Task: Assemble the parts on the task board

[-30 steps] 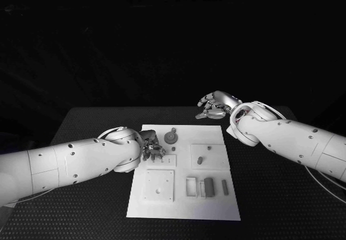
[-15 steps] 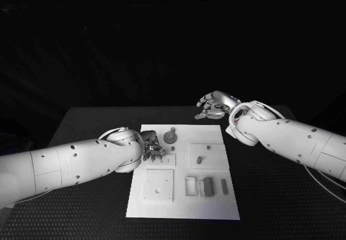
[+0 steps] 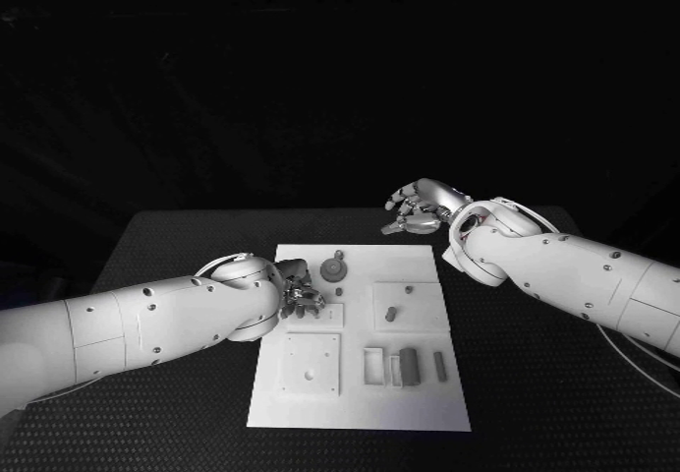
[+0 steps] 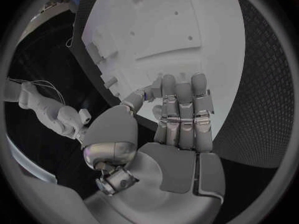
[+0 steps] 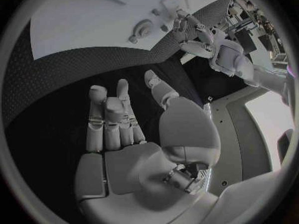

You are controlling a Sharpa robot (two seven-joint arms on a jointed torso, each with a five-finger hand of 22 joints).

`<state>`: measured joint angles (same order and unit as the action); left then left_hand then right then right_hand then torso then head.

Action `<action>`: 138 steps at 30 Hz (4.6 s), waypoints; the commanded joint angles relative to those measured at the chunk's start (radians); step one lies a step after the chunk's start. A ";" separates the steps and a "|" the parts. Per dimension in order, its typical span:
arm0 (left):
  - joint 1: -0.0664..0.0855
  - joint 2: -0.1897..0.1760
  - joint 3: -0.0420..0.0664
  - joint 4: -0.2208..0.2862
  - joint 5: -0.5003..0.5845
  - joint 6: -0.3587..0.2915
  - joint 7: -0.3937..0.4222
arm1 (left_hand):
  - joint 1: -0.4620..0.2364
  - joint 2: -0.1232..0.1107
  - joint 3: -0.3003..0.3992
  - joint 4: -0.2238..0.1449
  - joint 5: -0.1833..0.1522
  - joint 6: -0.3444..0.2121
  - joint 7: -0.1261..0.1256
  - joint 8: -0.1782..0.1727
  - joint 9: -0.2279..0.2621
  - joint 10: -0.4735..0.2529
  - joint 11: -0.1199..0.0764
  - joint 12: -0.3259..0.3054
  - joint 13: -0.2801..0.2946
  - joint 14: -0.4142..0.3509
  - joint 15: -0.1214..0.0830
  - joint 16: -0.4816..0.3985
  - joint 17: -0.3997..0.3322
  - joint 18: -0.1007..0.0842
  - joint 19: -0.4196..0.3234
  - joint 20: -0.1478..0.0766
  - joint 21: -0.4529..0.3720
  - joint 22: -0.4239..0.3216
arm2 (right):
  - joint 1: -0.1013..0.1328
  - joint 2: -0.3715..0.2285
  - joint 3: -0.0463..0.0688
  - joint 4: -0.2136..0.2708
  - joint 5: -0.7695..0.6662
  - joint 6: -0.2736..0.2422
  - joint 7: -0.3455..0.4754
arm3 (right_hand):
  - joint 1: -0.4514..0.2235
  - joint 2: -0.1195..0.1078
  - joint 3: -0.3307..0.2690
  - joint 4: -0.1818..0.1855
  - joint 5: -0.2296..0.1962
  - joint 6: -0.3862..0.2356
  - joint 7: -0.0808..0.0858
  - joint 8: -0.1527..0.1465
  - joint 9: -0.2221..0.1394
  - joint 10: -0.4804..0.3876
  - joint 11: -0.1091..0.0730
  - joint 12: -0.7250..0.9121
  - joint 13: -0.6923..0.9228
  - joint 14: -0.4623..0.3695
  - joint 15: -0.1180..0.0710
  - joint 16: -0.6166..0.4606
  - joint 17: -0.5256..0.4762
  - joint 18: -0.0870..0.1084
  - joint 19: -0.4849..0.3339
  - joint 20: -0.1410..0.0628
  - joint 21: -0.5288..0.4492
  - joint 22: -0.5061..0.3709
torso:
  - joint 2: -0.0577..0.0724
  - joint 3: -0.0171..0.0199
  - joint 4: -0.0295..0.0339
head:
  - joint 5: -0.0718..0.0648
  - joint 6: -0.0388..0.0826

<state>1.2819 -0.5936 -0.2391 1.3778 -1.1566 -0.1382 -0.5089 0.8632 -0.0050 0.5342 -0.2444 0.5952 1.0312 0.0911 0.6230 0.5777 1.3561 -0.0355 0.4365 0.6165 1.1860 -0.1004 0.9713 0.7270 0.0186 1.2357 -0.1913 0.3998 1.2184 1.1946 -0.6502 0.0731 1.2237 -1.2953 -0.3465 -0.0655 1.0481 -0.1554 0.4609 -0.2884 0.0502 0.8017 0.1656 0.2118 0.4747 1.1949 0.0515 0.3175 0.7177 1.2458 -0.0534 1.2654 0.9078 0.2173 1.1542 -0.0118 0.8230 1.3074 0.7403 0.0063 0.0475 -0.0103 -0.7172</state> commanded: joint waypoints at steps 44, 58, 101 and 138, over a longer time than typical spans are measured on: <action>-0.026 0.015 0.002 -0.018 -0.042 0.008 -0.006 | 0.014 0.013 0.044 -0.034 -0.005 0.085 -0.077 0.012 -0.001 -0.009 -0.002 0.009 -0.005 -0.011 -0.010 0.021 -0.018 0.015 0.020 -0.014 -0.002 0.005 | -0.005 0.003 0.000 0.001 0.002 0.019 -0.004 | 0.001 0.022 -0.015 0.001 0.002 0.000 0.007 0.003 -0.002 0.002 0.007 -0.008 0.006 -0.007 0.000 -0.005 0.002 0.045 -0.003 -0.006 -0.007 0.014 | 0.000 -0.0006 0.0007 | -0.008 -0.001; -0.026 0.006 0.002 -0.016 -0.012 -0.013 -0.005 | 0.014 0.013 0.044 -0.035 -0.004 0.084 -0.077 0.014 -0.002 -0.010 -0.002 0.011 -0.006 -0.013 -0.011 0.027 -0.024 0.015 0.020 -0.014 -0.002 0.007 | -0.005 0.004 0.000 0.001 0.011 0.019 -0.005 | -0.001 0.024 -0.018 0.001 0.002 -0.001 0.007 0.003 -0.003 0.002 0.007 -0.009 0.008 -0.007 0.001 -0.005 0.002 0.045 -0.003 -0.005 -0.008 0.014 | 0.001 0.0001 0.0004 | -0.008 -0.001; -0.027 0.015 0.002 -0.019 -0.062 -0.050 0.007 | 0.016 0.011 0.045 -0.036 -0.002 0.084 -0.078 0.019 -0.005 -0.010 -0.003 0.017 -0.010 -0.016 -0.012 0.040 -0.040 0.014 0.022 -0.016 -0.003 0.012 | -0.005 0.007 0.000 -0.001 0.011 0.022 -0.005 | -0.001 0.025 -0.022 0.001 0.002 -0.002 0.007 0.002 -0.004 0.002 0.007 -0.012 0.011 -0.008 0.001 -0.006 0.002 0.045 -0.004 -0.005 -0.009 0.014 | 0.000 -0.0006 0.0014 | -0.006 0.001; -0.032 0.017 0.002 -0.015 -0.047 -0.024 -0.001 | 0.017 0.012 0.044 -0.036 -0.006 0.082 -0.078 0.022 -0.008 -0.012 -0.003 0.022 -0.014 -0.015 -0.015 0.056 -0.053 0.014 0.028 -0.018 0.000 0.018 | -0.006 0.006 0.000 -0.002 0.011 0.025 -0.005 | -0.001 0.025 -0.025 0.002 0.002 -0.002 0.008 0.002 -0.005 0.002 0.008 -0.014 0.013 -0.008 0.001 -0.007 0.002 0.045 -0.004 -0.005 -0.010 0.014 | 0.001 0.0001 0.0005 | -0.007 -0.005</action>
<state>1.2552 -0.5790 -0.2349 1.3626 -1.2086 -0.1851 -0.5055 0.8632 -0.0050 0.5379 -0.2429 0.5893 1.0292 0.0869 0.6399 0.5713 1.3525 -0.0391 0.4529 0.6040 1.1806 -0.1058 1.0216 0.6748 0.0187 1.2479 -0.1966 0.3998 1.2349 1.1892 -0.6439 0.0731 1.2209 -1.2844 -0.3319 -0.0734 1.0480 -0.1369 0.4417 -0.2854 0.0502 0.7993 0.1661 0.2118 0.4708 1.1951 0.0518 0.3097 0.7293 1.2452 -0.0541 1.2613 0.9086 0.2175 1.1526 -0.0101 0.8191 1.3073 0.7407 0.0062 0.0482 -0.0168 -0.7214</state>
